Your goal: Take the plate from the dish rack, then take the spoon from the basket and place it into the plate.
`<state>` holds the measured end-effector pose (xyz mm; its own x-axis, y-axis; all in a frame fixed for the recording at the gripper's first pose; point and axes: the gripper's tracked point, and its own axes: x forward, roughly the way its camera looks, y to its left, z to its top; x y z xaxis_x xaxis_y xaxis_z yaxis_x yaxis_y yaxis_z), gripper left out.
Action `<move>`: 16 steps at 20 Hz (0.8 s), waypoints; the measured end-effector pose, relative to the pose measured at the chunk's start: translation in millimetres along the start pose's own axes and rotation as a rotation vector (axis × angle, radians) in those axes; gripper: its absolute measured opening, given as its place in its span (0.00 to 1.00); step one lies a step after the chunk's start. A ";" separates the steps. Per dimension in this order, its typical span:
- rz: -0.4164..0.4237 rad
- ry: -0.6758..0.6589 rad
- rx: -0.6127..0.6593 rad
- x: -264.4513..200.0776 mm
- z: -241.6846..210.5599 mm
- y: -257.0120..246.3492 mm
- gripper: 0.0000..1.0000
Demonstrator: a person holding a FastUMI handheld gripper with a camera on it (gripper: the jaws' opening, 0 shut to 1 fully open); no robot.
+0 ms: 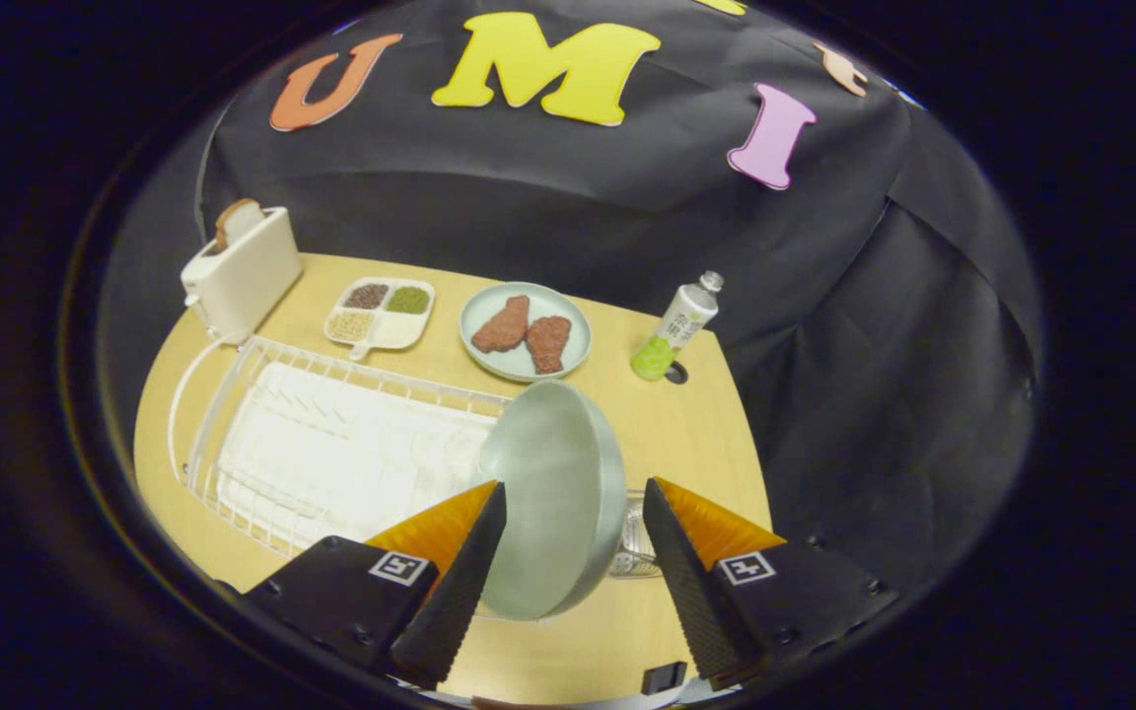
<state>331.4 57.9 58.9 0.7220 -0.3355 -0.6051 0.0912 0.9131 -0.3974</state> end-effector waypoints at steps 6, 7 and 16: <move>-0.105 0.139 0.017 7.2 -8.0 -4.7 0.56; -0.109 0.147 0.019 12.2 -8.9 -6.0 0.51; -0.168 0.177 0.088 -9.9 -12.5 3.3 0.14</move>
<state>316.0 61.3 54.9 0.5608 -0.5126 -0.6502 0.2649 0.8551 -0.4457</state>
